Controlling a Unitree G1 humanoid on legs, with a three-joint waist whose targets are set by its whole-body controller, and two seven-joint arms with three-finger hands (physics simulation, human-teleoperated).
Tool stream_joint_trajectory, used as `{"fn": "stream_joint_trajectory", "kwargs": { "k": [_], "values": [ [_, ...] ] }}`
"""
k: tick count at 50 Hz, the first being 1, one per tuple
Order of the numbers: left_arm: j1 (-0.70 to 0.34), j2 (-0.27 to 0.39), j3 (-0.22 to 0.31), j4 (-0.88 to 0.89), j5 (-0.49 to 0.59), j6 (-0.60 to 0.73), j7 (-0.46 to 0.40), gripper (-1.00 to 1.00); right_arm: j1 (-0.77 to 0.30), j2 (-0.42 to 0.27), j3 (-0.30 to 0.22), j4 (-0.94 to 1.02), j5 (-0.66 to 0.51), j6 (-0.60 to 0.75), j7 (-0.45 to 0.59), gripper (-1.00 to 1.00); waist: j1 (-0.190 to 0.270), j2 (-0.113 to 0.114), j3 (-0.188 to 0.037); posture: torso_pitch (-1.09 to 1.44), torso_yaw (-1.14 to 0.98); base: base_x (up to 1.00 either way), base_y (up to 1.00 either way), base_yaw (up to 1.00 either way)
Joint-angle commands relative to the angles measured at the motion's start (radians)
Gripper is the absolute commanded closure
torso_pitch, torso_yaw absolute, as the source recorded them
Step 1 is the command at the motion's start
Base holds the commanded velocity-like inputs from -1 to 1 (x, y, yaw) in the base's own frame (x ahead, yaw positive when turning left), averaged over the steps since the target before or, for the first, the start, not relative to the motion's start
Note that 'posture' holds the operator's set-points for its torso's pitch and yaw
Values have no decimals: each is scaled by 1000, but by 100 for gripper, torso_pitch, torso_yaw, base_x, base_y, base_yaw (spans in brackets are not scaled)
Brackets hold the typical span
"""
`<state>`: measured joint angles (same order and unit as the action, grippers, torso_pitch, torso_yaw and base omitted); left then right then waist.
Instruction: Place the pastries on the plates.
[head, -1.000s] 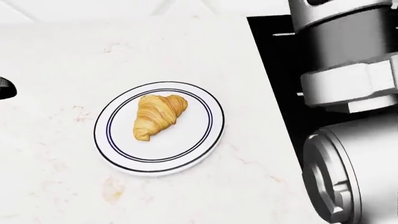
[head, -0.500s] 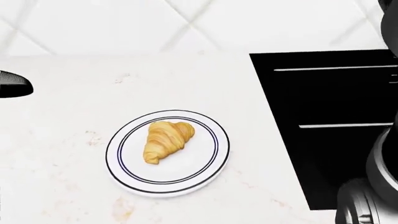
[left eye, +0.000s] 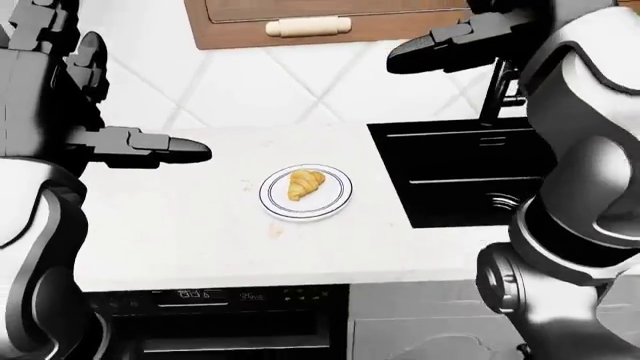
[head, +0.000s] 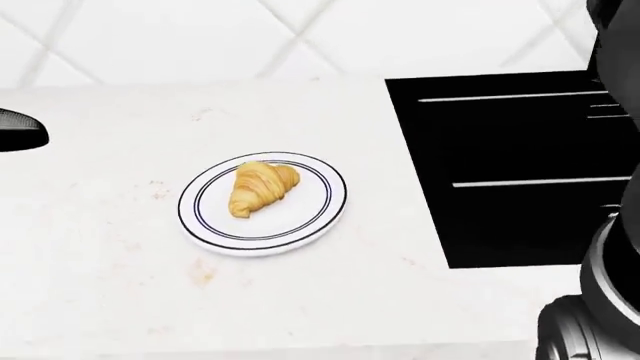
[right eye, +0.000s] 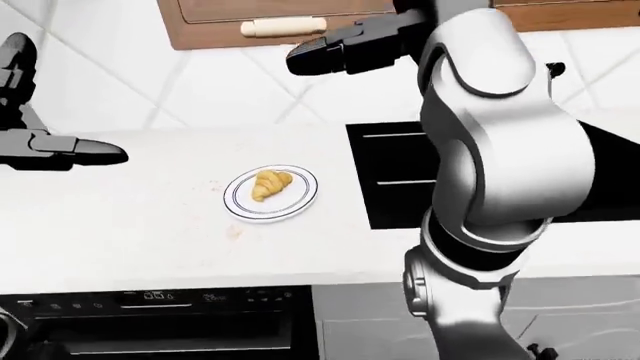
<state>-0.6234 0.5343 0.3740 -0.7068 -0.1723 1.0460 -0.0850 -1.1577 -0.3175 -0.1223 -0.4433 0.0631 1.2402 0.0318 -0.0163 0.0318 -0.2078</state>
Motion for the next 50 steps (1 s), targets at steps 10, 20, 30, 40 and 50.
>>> {"fn": "stream_joint_trajectory", "kwargs": {
  "k": [10,20,30,40,50],
  "values": [
    [2,-43,-7,22,16,-97,25,-100,360,83,-14,-176,-32,-223,-89,-100,30,-69,-37,-40,0,0,-1,0],
    [22,-108,-56,43,23,-146,50,-100,455,153,25,-121,-82,-406,-147,-100,63,75,5,-40,0,2,-51,0],
    [38,-125,-65,44,33,-162,47,-100,533,175,27,-134,-85,-454,-156,-100,64,-118,-33,-40,0,5,-72,0],
    [26,-113,-59,52,43,-161,37,-100,564,153,8,-223,-106,-386,-131,-100,53,50,11,-40,0,8,-70,0],
    [43,-113,-54,43,55,-164,29,-100,557,149,9,-230,-132,-368,-134,-100,80,-27,-19,-40,0,9,-65,0]
  ]
}}
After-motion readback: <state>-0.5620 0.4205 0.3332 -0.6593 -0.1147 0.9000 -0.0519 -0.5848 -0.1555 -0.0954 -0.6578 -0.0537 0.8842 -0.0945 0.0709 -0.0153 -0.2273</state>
